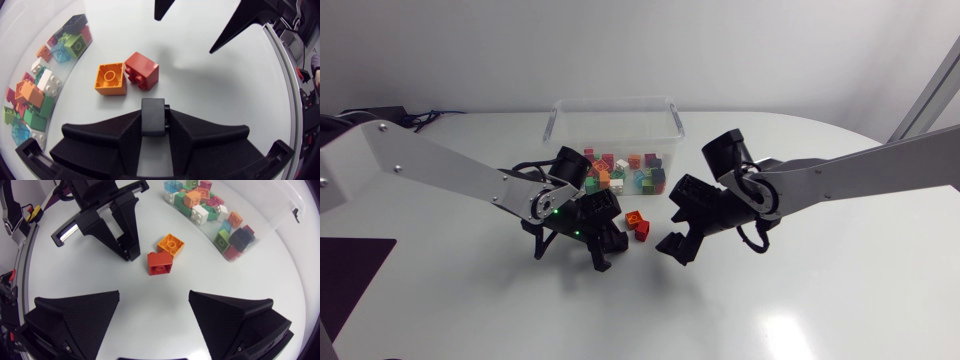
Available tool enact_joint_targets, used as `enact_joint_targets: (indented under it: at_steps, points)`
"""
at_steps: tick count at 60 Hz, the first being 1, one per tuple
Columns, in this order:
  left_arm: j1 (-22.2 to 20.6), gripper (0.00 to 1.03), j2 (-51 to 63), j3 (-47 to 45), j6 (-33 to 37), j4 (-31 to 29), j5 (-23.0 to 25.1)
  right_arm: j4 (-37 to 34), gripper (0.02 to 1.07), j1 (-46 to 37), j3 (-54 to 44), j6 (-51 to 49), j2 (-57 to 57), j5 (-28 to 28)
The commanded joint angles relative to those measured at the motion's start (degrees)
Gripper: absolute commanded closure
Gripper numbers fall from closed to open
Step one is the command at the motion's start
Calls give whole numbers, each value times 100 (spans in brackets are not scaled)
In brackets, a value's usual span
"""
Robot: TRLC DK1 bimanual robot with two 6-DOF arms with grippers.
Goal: Place the duplo bricks in the container
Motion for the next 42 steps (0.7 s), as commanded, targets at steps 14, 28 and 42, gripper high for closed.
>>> enact_joint_targets:
  at_steps: [14,28,42]
  points:
    - [259,89,-702,-449,251,-289,37,358,7,351,468,-102,804,179]
    - [506,89,-1326,-713,277,-394,37,393,7,351,943,-85,1226,258]
    - [690,89,-2135,-581,189,-746,45,358,10,281,1286,-102,1560,258]
